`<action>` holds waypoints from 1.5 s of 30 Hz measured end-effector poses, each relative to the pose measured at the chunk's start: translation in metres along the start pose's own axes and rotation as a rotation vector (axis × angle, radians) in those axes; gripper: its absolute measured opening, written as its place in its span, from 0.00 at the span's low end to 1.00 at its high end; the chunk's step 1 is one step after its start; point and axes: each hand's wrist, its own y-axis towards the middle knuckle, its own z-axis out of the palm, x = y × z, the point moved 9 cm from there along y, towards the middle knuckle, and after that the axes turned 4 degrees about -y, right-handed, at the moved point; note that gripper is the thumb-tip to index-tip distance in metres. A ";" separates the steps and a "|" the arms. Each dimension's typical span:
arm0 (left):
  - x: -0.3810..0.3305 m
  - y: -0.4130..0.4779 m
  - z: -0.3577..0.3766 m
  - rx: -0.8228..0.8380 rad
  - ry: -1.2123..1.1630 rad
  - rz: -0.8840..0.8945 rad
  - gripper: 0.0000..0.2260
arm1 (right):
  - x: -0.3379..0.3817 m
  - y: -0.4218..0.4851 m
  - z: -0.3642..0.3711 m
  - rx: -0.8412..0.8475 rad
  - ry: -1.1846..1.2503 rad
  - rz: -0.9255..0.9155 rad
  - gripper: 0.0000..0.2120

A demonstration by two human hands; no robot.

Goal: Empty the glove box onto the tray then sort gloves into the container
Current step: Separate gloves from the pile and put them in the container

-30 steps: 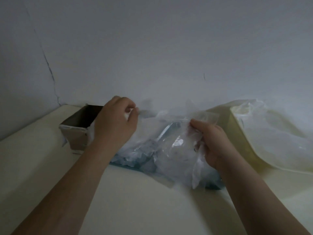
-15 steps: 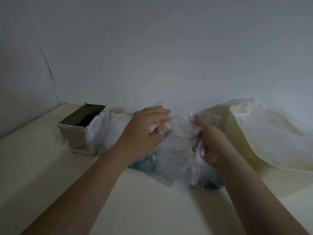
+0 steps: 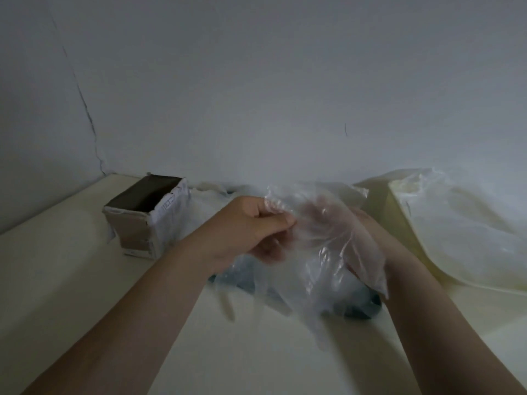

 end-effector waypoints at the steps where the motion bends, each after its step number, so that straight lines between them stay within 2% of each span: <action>1: 0.001 0.001 -0.005 -0.027 0.031 0.000 0.06 | -0.005 -0.002 0.008 0.057 0.039 0.061 0.21; 2: 0.001 0.001 -0.009 -0.049 0.054 0.000 0.05 | -0.006 -0.012 0.023 0.172 0.067 0.130 0.28; 3: 0.001 0.001 -0.012 -0.067 0.079 0.009 0.05 | -0.003 -0.018 0.026 0.181 0.038 0.144 0.32; 4: 0.000 0.001 -0.014 -0.083 0.116 0.029 0.04 | 0.003 -0.022 0.026 0.156 0.016 0.136 0.34; 6: -0.001 0.001 -0.017 -0.112 0.179 0.072 0.03 | 0.021 -0.024 0.014 -0.008 -0.010 -0.005 0.35; 7: -0.002 0.001 -0.018 -0.126 0.186 0.087 0.03 | 0.026 -0.026 0.012 -0.038 -0.008 -0.060 0.37; 9: -0.002 0.002 -0.019 -0.144 0.169 0.093 0.03 | 0.029 -0.029 0.031 0.128 -0.077 -0.094 0.48; 10: 0.000 0.003 -0.019 -0.148 0.159 0.087 0.04 | 0.018 -0.030 0.036 0.232 -0.042 -0.016 0.52; 11: 0.001 0.004 -0.020 -0.152 0.159 0.080 0.04 | 0.011 -0.031 0.044 0.326 -0.019 0.046 0.47; 12: 0.004 0.004 -0.020 -0.154 0.154 0.074 0.05 | 0.005 -0.029 0.048 0.378 -0.009 0.074 0.36; 14: 0.008 0.004 -0.019 -0.155 0.113 0.066 0.07 | 0.003 -0.020 0.041 0.286 -0.057 0.012 0.21; 15: 0.007 0.003 -0.017 -0.148 0.099 0.067 0.07 | 0.003 -0.018 0.037 0.222 -0.060 0.008 0.19; 24: 0.006 -0.017 -0.029 -0.177 0.239 0.063 0.07 | 0.041 -0.031 0.000 -0.067 0.101 -0.045 0.23; 27: 0.012 -0.023 -0.029 -0.186 0.421 0.024 0.08 | 0.067 -0.049 -0.007 -0.052 0.172 -0.096 0.24; 29: 0.006 -0.025 -0.035 -0.279 0.487 0.057 0.10 | 0.080 -0.061 -0.014 -0.010 0.168 -0.126 0.23; 31: -0.011 -0.027 -0.036 -0.365 0.349 0.141 0.09 | 0.088 -0.070 -0.023 0.008 0.107 -0.126 0.24; 32: -0.022 -0.026 -0.025 -0.325 0.236 0.172 0.13 | 0.091 -0.075 -0.026 0.034 0.065 -0.121 0.25; 33: -0.033 -0.023 -0.007 -0.230 0.143 0.184 0.22 | 0.094 -0.081 -0.028 0.060 0.018 -0.117 0.26; 34: -0.042 -0.019 0.014 -0.126 0.110 0.167 0.31 | 0.097 -0.087 -0.028 0.086 -0.037 -0.111 0.26; 35: -0.049 -0.017 0.036 -0.023 0.108 0.150 0.35 | 0.099 -0.091 -0.029 0.102 -0.093 -0.102 0.26; 37: -0.057 -0.015 0.080 0.141 0.080 0.140 0.27 | 0.103 -0.101 -0.033 0.128 -0.181 -0.089 0.25; 40: -0.066 -0.005 0.107 0.089 -0.020 0.107 0.08 | 0.111 -0.115 -0.050 0.131 -0.289 -0.073 0.24; 41: -0.067 -0.001 0.111 0.058 -0.029 0.092 0.08 | 0.113 -0.118 -0.063 0.112 -0.329 -0.063 0.23; 43: -0.071 0.007 0.126 0.042 -0.038 0.077 0.12 | 0.118 -0.122 -0.090 0.065 -0.381 -0.062 0.22; 45: -0.078 0.015 0.141 0.028 -0.038 0.081 0.11 | 0.121 -0.127 -0.111 0.046 -0.404 -0.055 0.19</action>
